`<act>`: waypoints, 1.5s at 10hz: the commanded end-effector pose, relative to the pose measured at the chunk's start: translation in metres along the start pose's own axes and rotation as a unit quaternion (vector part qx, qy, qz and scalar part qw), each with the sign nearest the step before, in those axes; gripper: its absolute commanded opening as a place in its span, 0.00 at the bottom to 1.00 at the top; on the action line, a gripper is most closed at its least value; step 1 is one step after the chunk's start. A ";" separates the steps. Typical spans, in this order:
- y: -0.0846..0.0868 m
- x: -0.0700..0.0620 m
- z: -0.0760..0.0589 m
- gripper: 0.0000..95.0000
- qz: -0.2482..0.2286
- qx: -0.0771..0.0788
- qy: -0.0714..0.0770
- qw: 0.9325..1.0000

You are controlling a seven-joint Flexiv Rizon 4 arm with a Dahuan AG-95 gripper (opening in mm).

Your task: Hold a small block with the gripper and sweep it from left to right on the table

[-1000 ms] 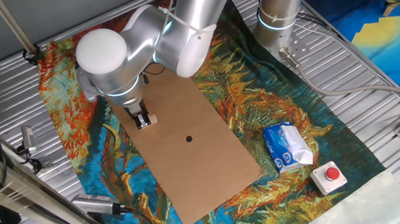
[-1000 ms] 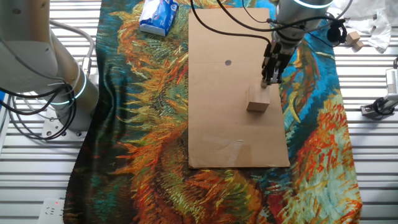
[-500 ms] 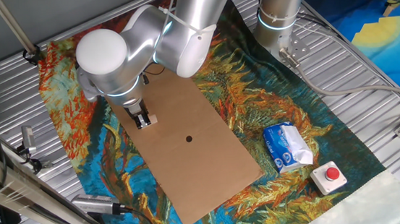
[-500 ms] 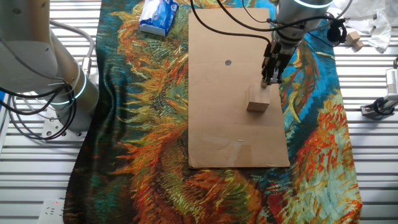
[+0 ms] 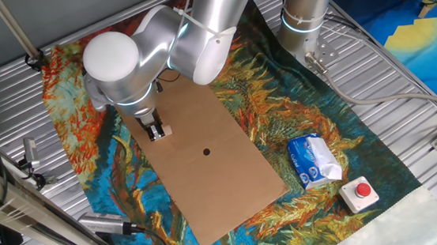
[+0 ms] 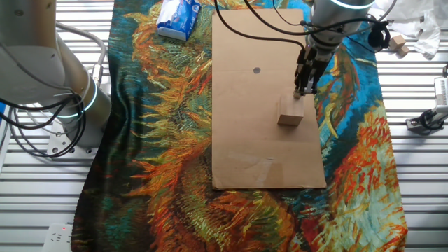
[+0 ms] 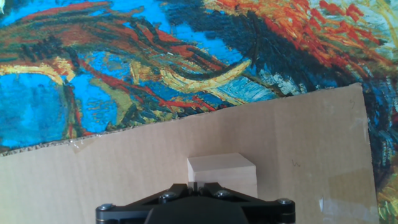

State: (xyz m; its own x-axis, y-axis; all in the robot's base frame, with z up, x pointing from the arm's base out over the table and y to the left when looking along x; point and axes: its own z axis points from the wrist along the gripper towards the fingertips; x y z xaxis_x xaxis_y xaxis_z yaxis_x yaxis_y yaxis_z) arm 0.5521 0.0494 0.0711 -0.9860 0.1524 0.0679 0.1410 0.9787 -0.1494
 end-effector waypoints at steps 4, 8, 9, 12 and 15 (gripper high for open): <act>0.000 0.000 0.000 0.00 -0.002 -0.001 0.001 1.000; 0.000 0.000 0.001 0.00 -0.002 -0.001 0.002 1.000; 0.000 0.000 0.001 0.00 -0.003 -0.001 0.002 1.000; 0.000 0.000 0.000 0.00 -0.005 -0.001 0.002 1.000; 0.000 0.000 0.000 0.00 -0.006 -0.001 0.002 1.000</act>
State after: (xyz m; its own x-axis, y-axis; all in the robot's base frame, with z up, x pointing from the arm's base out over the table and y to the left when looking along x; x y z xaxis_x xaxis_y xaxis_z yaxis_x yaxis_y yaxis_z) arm 0.5522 0.0493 0.0710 -0.9872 0.1424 0.0722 0.1306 0.9805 -0.1471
